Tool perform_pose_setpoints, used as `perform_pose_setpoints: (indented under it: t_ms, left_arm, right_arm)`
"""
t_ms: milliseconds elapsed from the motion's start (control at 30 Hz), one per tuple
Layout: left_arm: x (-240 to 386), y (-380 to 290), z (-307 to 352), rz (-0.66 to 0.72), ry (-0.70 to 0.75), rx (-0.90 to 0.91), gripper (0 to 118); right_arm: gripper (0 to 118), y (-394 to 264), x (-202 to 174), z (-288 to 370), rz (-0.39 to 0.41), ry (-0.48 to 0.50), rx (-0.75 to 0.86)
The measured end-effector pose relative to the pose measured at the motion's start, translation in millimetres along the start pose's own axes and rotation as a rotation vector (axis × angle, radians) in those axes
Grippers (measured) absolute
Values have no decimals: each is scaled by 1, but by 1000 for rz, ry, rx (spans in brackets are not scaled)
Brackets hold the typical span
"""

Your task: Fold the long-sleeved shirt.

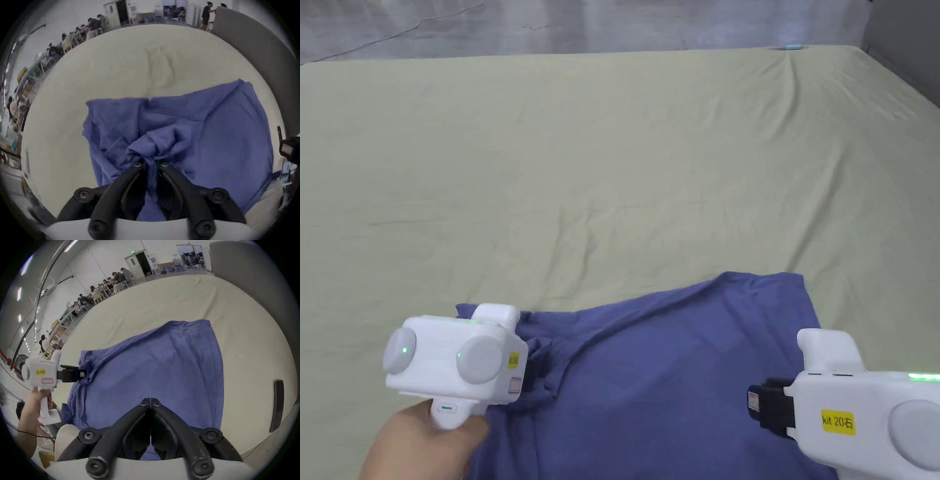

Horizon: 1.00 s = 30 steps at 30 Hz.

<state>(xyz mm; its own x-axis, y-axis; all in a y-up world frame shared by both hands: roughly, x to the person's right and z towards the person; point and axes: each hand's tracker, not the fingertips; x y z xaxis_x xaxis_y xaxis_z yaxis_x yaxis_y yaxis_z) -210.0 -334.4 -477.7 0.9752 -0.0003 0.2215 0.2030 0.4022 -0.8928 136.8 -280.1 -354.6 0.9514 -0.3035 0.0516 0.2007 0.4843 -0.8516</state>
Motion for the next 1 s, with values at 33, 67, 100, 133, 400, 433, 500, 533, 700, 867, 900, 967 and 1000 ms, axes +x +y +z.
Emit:
perform_pose_setpoints:
  t_ms: [33, 67, 100, 133, 400, 433, 500, 533, 700, 867, 900, 967, 1000]
  left_arm:
    - [-2, 0, 0, 17, 7, 80, 5]
    - [-5, 5, 1, 33, -10, 98, 11]
    - [-8, 8, 0, 48, -5, 88, 24]
    - [-9, 12, 1, 52, -8, 82, 41]
    - [-24, -19, 91, 188, -173, 307, 102]
    - [-21, -28, 97, 187, -150, 279, 100]
    - [-15, -31, 95, 106, -95, 104, 31]
    - [-11, -31, 92, 53, -59, 86, 0]
    - [-25, -31, 72, 159, -100, 84, 0]
    - [-54, 21, 48, 208, -125, 143, 111]
    - [-59, 34, 35, 201, -107, 83, 110]
    - [-68, 62, 19, 244, -97, 84, 108]
    - [-72, 74, 4, 252, -98, 65, 108]
  right_arm:
    - [0, 0, 2, -1, -6, -7, -5]
    - [0, 1, 5, -3, -21, -10, -9]
    - [0, 3, 8, -3, -36, -7, -10]
    - [0, 4, 11, -3, -49, -3, -10]
    - [0, 6, 20, 2, -83, 4, 8]
    - [0, 6, 20, 2, -88, 6, 9]
    - [0, 6, 19, 2, -92, 9, 8]
    - [0, 5, 18, 2, -90, 7, 8]
    - [0, 1, 10, 1, -27, -46, -12]
    - [0, 2, 13, -3, -52, -39, -30]
    - [0, 2, 14, -3, -55, -36, -31]
    - [0, 3, 13, -4, -50, -41, -31]
    - [0, 2, 13, -5, -43, -50, -33]
